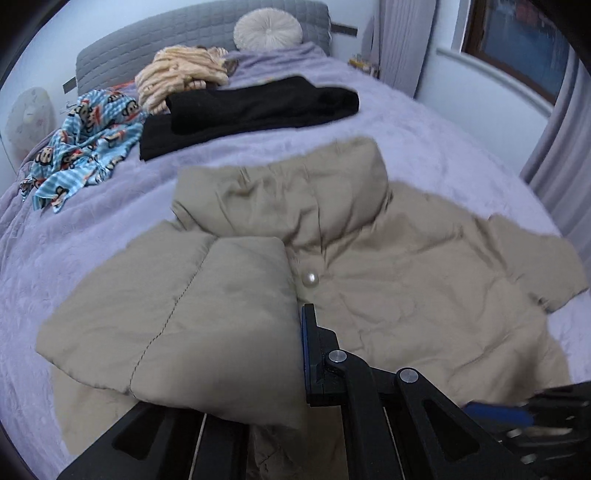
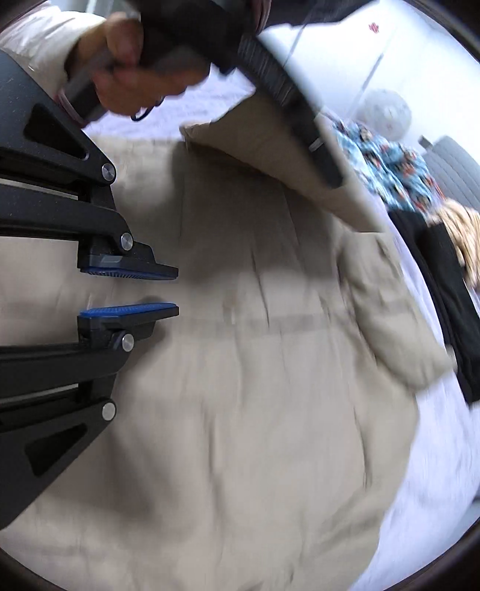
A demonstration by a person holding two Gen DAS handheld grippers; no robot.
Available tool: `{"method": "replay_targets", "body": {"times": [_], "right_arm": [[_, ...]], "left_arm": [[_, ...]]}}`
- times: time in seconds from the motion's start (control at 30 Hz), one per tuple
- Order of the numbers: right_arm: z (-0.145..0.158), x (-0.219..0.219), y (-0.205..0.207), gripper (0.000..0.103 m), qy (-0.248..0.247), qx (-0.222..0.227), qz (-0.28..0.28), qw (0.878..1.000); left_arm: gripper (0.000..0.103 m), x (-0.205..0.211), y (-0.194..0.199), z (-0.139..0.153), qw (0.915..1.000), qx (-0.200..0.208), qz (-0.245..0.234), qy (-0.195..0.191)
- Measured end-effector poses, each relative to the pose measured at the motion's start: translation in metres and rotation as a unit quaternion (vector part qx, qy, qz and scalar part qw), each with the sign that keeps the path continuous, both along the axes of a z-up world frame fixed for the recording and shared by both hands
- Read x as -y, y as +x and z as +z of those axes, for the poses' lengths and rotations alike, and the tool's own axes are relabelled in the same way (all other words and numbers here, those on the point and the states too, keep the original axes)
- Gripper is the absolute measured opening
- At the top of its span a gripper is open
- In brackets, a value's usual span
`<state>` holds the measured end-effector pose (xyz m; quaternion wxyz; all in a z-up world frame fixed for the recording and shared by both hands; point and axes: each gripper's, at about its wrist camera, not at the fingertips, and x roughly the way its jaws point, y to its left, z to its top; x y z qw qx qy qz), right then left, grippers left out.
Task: Fold large clothes
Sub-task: 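Lay the folded side onto the jacket body and open the left tool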
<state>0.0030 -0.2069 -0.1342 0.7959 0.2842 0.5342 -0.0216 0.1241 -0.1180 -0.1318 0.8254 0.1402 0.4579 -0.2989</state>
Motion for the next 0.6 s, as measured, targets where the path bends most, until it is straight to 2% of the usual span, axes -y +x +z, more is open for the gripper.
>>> {"method": "replay_targets", "body": {"times": [0.07, 0.1, 0.2, 0.27, 0.33, 0.37, 0.5, 0.6], "right_arm": [[-0.006, 0.023, -0.015, 0.014, -0.015, -0.015, -0.020, 1.000], [-0.011, 0.032, -0.023, 0.014, -0.012, -0.024, -0.028, 0.999], [-0.015, 0.057, -0.041, 0.014, 0.005, -0.034, -0.044, 0.998], [-0.021, 0.061, -0.046, 0.014, 0.018, -0.033, -0.047, 0.998], [-0.026, 0.061, -0.043, 0.014, 0.024, -0.033, -0.049, 0.998], [-0.027, 0.067, -0.041, 0.014, 0.027, -0.032, -0.050, 0.998], [-0.030, 0.071, -0.023, 0.014, 0.023, -0.032, -0.049, 0.998], [-0.016, 0.064, -0.015, 0.015, -0.004, -0.028, -0.031, 0.999]], "left_arm": [[0.007, 0.016, -0.006, -0.032, 0.9988, -0.016, 0.000, 0.047], [0.007, 0.017, -0.010, -0.040, 0.9982, -0.009, 0.001, 0.059], [0.008, 0.022, -0.021, -0.039, 0.9974, 0.018, -0.010, 0.069], [0.033, 0.022, -0.023, -0.034, 0.9969, 0.017, -0.021, 0.074], [0.095, 0.017, -0.026, -0.026, 0.9976, 0.024, -0.020, 0.062], [0.099, 0.014, -0.030, -0.019, 0.9982, 0.030, -0.018, 0.048], [0.099, -0.005, -0.038, 0.003, 0.9991, 0.028, -0.020, 0.026], [0.099, -0.043, -0.044, 0.024, 0.9997, 0.022, -0.001, -0.008]]}}
